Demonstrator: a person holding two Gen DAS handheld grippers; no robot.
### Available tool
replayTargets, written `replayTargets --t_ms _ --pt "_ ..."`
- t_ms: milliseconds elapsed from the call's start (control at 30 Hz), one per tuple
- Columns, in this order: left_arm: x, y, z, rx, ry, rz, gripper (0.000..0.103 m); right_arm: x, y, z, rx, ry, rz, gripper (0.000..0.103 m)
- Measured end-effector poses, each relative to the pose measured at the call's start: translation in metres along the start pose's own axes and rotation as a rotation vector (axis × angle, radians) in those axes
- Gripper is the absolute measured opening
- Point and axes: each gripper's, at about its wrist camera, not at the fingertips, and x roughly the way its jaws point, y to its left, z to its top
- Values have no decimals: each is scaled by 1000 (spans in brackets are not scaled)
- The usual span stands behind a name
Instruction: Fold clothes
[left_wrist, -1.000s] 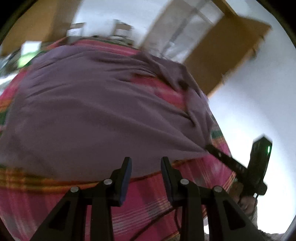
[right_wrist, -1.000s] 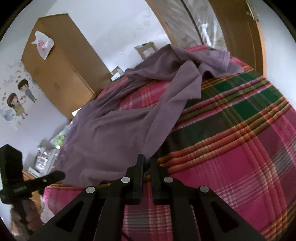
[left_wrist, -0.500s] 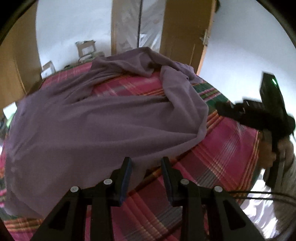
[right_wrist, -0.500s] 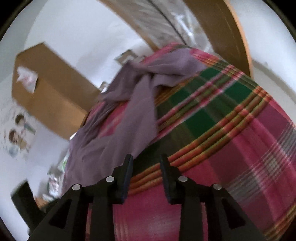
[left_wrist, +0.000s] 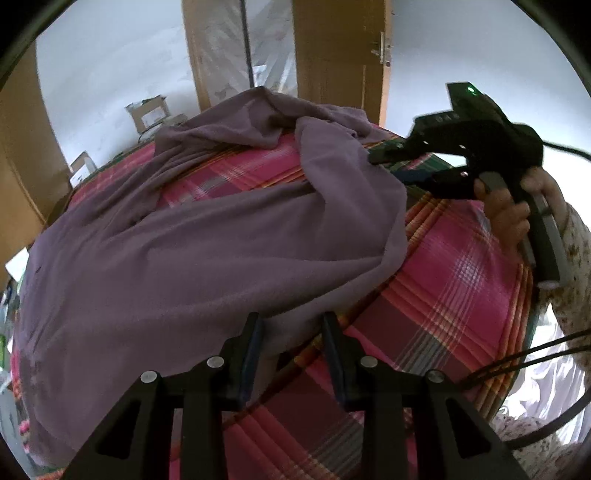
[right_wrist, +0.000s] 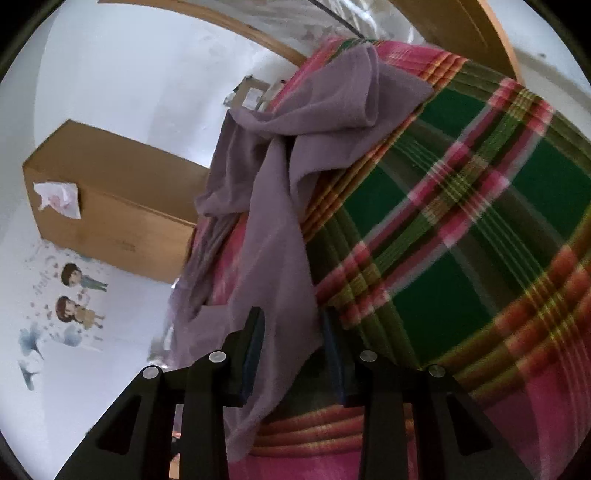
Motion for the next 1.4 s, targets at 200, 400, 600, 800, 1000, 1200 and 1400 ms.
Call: replayTargets --t_ms 200,400,600,800,1000,1200,1400 --pt "11 5 4 -9 15 -2 33 11 1 13 31 22 17 34" --pt "21 14 4 -49 35 -23 34 15 5 19 26 21 53 26" --pt "18 20 1 -94 22 -65 16 7 17 14 -49 -24 17 6" --pt "10 29 -1 -160 -2 -108 3 -23 30 3 -115 -138 -38 6" --pt "-11 31 -5 -183 -68 -137 3 -62 51 -20 -211 -272 -118 6" --pt "-27 28 -15 -165 -93 -147 3 -90 80 -55 -355 -376 -262 6" --pt "-31 32 -27 -169 -78 -136 3 -90 85 -86 -393 -385 -328 6"
